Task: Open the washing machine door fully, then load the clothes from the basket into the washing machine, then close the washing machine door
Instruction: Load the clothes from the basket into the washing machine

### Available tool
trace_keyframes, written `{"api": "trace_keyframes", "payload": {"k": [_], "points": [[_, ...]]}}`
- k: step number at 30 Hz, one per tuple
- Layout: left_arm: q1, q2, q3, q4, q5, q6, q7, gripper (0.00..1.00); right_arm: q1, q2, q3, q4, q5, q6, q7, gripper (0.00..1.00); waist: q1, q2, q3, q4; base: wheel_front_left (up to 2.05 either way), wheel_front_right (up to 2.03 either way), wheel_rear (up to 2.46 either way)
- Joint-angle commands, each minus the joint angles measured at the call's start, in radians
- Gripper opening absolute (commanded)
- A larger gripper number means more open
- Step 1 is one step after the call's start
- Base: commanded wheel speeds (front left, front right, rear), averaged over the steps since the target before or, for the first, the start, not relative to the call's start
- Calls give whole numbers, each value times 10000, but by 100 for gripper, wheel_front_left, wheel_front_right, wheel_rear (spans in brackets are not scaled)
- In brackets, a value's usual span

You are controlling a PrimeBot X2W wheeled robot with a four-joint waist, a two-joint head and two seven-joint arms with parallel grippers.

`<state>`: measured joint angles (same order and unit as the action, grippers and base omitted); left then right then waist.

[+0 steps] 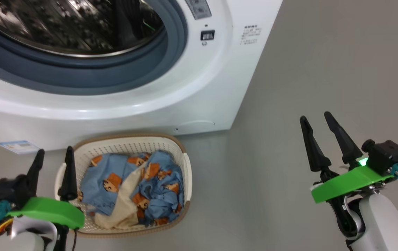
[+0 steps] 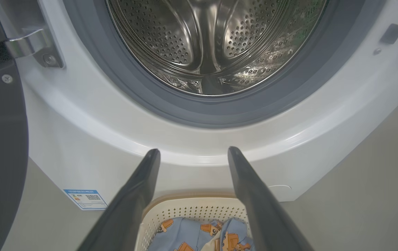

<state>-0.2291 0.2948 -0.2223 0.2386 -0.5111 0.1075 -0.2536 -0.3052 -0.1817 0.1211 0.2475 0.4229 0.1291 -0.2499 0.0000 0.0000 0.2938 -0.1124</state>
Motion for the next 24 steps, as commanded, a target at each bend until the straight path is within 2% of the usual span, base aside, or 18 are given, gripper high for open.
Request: {"api": "trace_keyframes", "payload": {"k": [1, 13, 24], "points": [[-484, 278, 319, 45, -39, -101, 23, 100, -246, 68, 184, -277, -116, 16, -118, 100, 0, 0, 537, -292, 0, 0, 0], [-1831, 233, 8, 1889, -304, -823, 333, 100, -846, 409, 178, -409, -217, 16, -118, 100, 0, 0, 2047, -587, 0, 0, 0], [-3603, 168, -614, 4246, -80, -1582, 524, 100, -1532, 652, 239, -523, -258, 16, -118, 100, 0, 0, 3603, -765, 0, 0, 0]]}}
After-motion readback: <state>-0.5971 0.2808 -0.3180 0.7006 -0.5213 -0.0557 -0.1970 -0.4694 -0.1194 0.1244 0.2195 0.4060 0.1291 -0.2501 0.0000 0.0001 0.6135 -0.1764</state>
